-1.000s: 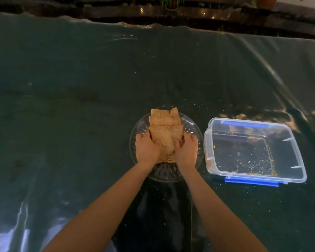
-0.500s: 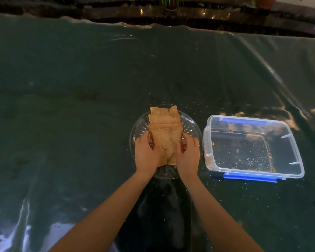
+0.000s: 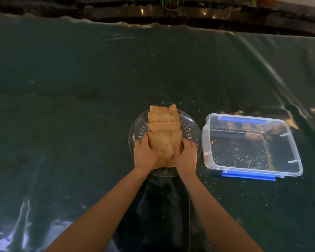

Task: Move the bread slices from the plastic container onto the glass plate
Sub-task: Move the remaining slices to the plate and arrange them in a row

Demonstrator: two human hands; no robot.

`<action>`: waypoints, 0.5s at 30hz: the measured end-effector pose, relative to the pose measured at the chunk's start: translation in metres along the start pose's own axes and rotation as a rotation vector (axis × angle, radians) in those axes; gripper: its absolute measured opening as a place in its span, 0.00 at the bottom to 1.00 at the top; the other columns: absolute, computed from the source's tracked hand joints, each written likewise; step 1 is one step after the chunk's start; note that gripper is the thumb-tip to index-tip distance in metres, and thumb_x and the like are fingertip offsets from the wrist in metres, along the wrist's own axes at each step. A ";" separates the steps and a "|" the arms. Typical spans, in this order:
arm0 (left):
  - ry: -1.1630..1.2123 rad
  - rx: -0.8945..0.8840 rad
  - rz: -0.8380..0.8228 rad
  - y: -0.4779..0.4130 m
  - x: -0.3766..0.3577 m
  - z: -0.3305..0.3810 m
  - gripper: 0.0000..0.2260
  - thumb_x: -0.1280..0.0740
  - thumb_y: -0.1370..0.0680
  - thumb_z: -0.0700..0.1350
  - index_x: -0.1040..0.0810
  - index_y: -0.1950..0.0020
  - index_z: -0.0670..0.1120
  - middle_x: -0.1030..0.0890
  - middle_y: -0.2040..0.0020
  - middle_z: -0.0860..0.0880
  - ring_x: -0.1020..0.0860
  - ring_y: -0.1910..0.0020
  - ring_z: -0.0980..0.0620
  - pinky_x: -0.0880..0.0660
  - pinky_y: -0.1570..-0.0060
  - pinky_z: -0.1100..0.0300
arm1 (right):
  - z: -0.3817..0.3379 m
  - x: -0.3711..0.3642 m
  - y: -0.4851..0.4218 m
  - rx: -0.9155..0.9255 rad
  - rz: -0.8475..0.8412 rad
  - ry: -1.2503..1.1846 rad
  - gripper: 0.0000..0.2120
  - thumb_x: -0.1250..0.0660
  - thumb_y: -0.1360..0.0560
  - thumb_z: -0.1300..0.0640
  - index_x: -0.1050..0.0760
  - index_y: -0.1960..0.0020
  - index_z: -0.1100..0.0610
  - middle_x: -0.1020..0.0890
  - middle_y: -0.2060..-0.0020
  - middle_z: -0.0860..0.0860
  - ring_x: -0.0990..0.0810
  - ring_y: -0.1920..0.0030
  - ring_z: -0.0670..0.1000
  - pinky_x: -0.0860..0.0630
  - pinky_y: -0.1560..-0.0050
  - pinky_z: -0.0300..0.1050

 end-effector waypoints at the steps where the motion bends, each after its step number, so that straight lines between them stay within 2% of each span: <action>1: -0.001 -0.012 -0.005 0.000 -0.001 0.000 0.27 0.40 0.24 0.41 0.38 0.24 0.50 0.28 0.35 0.39 0.26 0.38 0.40 0.27 0.37 0.44 | 0.000 0.000 0.000 -0.004 -0.001 0.002 0.14 0.38 0.23 0.56 0.26 0.41 0.62 0.24 0.43 0.58 0.26 0.42 0.55 0.28 0.39 0.50; 5: -0.002 -0.027 -0.002 -0.003 0.000 -0.001 0.26 0.40 0.24 0.39 0.37 0.25 0.49 0.23 0.38 0.41 0.25 0.38 0.42 0.26 0.38 0.43 | 0.000 0.000 -0.002 -0.005 -0.011 0.008 0.13 0.37 0.24 0.56 0.26 0.42 0.62 0.23 0.45 0.58 0.26 0.43 0.56 0.27 0.38 0.52; 9: -0.015 -0.041 -0.013 -0.003 0.000 -0.002 0.27 0.40 0.23 0.39 0.38 0.24 0.49 0.22 0.38 0.42 0.24 0.38 0.42 0.26 0.38 0.44 | 0.000 0.000 0.000 -0.008 -0.013 -0.007 0.11 0.37 0.24 0.56 0.25 0.45 0.62 0.22 0.48 0.57 0.24 0.46 0.55 0.25 0.40 0.54; 12: -0.033 -0.050 -0.016 -0.004 0.001 -0.002 0.27 0.40 0.23 0.39 0.39 0.23 0.49 0.22 0.39 0.42 0.24 0.40 0.43 0.25 0.39 0.48 | -0.001 0.001 0.000 -0.010 -0.024 -0.009 0.12 0.37 0.24 0.56 0.25 0.45 0.62 0.22 0.47 0.57 0.24 0.46 0.56 0.25 0.40 0.54; 15: -0.037 -0.043 -0.044 -0.005 0.000 -0.003 0.27 0.40 0.23 0.39 0.39 0.23 0.48 0.22 0.37 0.42 0.24 0.38 0.42 0.26 0.38 0.45 | -0.001 0.001 0.000 -0.018 -0.051 0.010 0.13 0.38 0.23 0.56 0.26 0.44 0.62 0.22 0.46 0.57 0.24 0.44 0.56 0.26 0.39 0.53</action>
Point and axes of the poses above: each hand's wrist, its own y-axis away from the middle knuckle, its own x-axis out of the back of the hand, z = x × y, the point moved 6 cm from there along -y, towards the middle knuckle
